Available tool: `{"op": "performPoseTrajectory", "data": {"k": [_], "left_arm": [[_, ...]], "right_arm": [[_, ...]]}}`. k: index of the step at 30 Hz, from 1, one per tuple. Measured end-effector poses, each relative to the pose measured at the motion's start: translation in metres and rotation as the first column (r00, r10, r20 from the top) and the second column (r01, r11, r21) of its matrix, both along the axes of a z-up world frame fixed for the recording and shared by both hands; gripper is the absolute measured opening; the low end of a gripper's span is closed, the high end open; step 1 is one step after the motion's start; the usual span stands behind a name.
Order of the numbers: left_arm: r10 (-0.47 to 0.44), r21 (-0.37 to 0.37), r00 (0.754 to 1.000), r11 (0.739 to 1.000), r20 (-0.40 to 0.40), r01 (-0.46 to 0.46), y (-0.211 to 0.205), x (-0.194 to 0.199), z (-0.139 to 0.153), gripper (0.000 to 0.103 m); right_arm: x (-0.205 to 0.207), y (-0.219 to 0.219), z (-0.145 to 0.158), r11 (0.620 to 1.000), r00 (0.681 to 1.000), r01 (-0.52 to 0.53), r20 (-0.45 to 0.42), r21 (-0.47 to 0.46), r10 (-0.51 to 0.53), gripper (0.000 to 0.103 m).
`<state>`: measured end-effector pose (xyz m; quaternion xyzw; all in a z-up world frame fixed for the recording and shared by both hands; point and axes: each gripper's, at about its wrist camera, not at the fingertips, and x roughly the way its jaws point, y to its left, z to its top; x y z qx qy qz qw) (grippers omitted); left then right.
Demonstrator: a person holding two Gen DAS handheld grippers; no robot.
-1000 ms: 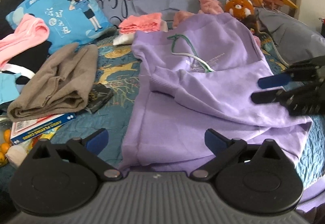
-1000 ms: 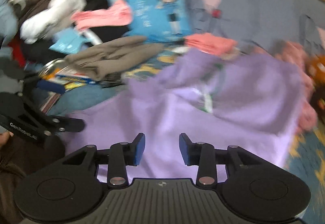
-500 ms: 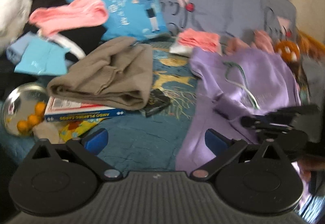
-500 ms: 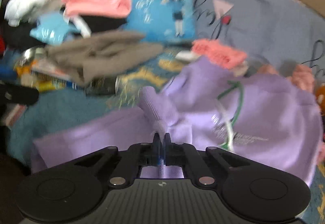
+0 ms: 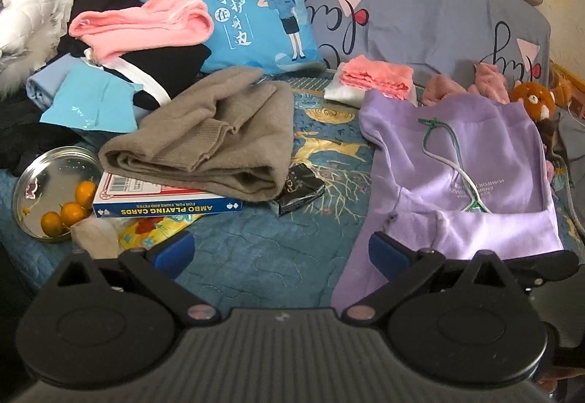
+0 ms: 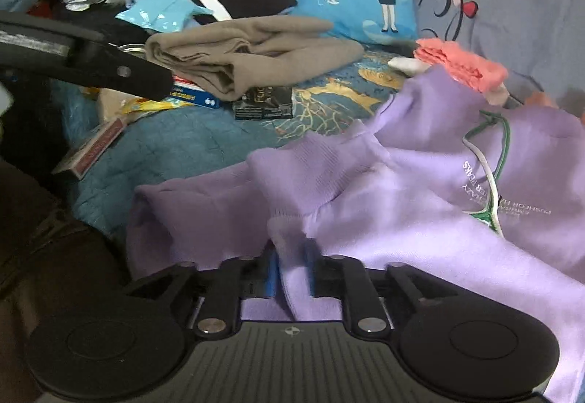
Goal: Fold clothes
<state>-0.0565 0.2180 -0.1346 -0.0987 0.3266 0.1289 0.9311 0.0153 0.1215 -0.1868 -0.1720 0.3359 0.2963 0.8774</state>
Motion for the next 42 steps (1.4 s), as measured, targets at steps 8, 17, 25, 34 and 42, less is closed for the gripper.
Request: {"op": "performPoseTrajectory", "data": {"k": [8, 17, 25, 34, 42], "left_arm": [[-0.088, 0.083, 0.996, 0.993, -0.018, 0.089, -0.023, 0.013, -0.001, 0.102], [-0.188, 0.206, 0.977, 0.957, -0.100, 0.205, -0.056, 0.040, -0.016, 0.102], [-0.185, 0.017, 0.966, 0.981, -0.182, 0.191, -0.028, 0.050, -0.029, 0.102], [-0.227, -0.096, 0.940, 0.973, -0.254, 0.208, -0.023, 0.057, -0.046, 0.103], [-0.248, -0.193, 0.901, 0.963, -0.355, 0.189, -0.018, 0.071, -0.068, 0.103]], "right_arm": [[-0.039, -0.120, 0.008, 0.928, 0.927, 0.372, 0.037, 0.012, -0.372, 0.042], [-0.066, -0.252, -0.022, 0.619, 0.643, 0.764, -0.302, 0.182, -0.704, 0.054], [-0.084, -0.286, -0.027, 0.442, 0.580, 0.814, -0.493, 0.377, -0.648, 0.054], [-0.088, -0.289, -0.054, 0.216, 0.544, 0.830, -0.661, 0.514, -0.518, 0.056], [-0.087, -0.286, -0.055, 0.241, 0.557, 0.822, -0.636, 0.516, -0.534, 0.056]]}}
